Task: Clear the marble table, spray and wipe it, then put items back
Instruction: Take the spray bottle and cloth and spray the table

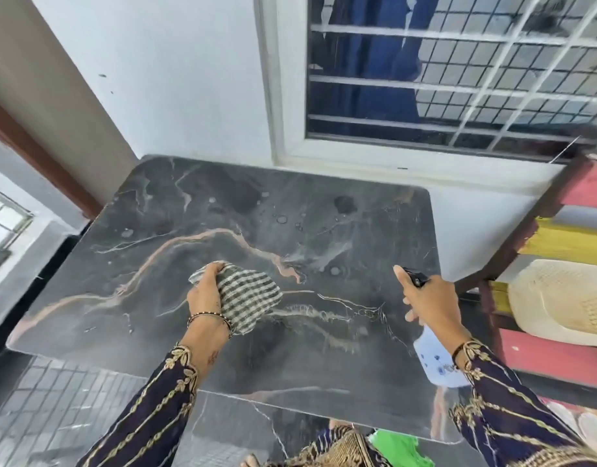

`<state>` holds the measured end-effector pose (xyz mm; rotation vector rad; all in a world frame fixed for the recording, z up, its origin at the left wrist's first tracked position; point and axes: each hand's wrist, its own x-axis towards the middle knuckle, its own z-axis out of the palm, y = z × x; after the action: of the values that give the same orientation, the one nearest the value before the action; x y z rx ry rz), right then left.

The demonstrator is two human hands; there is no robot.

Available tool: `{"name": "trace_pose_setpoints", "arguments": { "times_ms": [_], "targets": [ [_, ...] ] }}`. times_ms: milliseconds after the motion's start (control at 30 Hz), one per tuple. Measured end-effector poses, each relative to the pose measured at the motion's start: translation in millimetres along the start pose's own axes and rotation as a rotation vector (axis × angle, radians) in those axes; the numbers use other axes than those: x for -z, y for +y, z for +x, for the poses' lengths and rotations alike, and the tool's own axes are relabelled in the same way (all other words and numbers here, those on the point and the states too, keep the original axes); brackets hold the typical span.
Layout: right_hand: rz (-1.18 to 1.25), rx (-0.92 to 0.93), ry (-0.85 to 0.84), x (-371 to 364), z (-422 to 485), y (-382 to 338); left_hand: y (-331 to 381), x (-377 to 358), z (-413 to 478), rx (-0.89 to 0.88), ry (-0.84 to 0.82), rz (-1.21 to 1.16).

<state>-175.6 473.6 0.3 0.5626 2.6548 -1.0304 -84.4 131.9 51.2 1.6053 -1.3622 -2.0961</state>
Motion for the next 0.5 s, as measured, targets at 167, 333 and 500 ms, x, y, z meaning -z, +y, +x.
{"name": "trace_pose_setpoints", "arguments": {
  "times_ms": [167, 333, 500],
  "targets": [
    [-0.027, 0.058, 0.052, 17.2, 65.9, -22.8, -4.0, -43.6, 2.7, 0.004, 0.019, -0.006],
    [0.007, 0.035, 0.011, 26.9, 119.2, -51.0, -3.4, -66.5, 8.0, 0.019, 0.049, -0.047],
    [-0.001, 0.106, -0.036, 21.3, 151.7, -84.0, -2.3, -76.0, 10.3, 0.023, 0.09, -0.088]
  ]
}}
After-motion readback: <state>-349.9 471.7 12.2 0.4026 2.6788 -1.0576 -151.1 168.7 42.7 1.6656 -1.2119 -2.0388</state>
